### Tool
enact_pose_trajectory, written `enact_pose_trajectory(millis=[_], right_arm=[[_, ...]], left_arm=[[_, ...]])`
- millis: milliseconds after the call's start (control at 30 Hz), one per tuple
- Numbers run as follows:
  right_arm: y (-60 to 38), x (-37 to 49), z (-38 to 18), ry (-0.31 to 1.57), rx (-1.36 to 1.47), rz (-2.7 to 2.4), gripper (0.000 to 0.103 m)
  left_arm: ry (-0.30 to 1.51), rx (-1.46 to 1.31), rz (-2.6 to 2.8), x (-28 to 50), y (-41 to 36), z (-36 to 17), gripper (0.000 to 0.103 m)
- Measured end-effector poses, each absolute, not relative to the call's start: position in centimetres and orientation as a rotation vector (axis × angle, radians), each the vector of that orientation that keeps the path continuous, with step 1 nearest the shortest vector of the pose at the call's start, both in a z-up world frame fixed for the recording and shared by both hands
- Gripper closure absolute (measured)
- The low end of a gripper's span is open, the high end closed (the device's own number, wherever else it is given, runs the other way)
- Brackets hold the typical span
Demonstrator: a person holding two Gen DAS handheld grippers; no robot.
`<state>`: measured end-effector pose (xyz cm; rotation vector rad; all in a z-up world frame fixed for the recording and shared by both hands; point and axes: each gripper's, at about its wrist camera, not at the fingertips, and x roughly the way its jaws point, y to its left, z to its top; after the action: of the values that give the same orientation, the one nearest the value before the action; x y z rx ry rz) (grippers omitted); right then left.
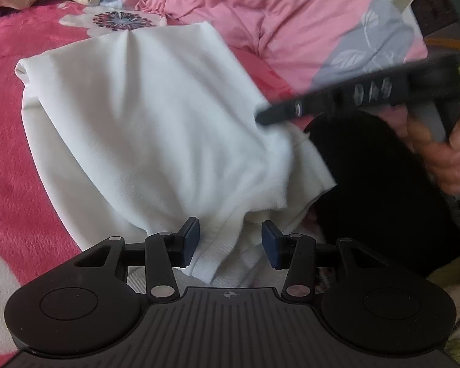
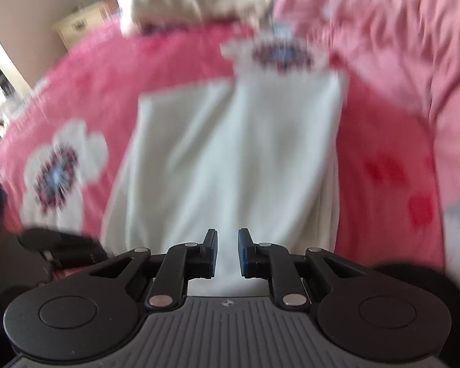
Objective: Fold clothes
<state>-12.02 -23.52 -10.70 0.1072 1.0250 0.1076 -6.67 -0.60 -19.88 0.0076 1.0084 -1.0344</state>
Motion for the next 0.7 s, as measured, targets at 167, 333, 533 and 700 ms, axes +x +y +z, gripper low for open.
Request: enact_pose_trajectory(millis=[167, 333, 533, 700], right_arm=[[-23.8, -11.6, -12.4, 1.089, 0.148, 0.084, 0.087], [-23.9, -12.5, -15.1, 1.220, 0.178, 0.093, 0.091], [-24.3, -12.4, -10.3, 1.031, 0.122, 0.069, 0.092], [-23.7, -11.1, -6.3, 0.805, 0.104, 0.086, 0.090]], left_arm=[[0.955, 0.011, -1.081, -6.9, -0.6, -17.9, 0.058], [0.924, 0.025, -1.121, -6.6, -0.9, -17.2, 0.058], [0.989, 0.028, -1.109, -6.2, -2.5, -19.6, 0.058], [0.992, 0.030, -1.087, -7.0, -2.8, -20.5, 0.058]])
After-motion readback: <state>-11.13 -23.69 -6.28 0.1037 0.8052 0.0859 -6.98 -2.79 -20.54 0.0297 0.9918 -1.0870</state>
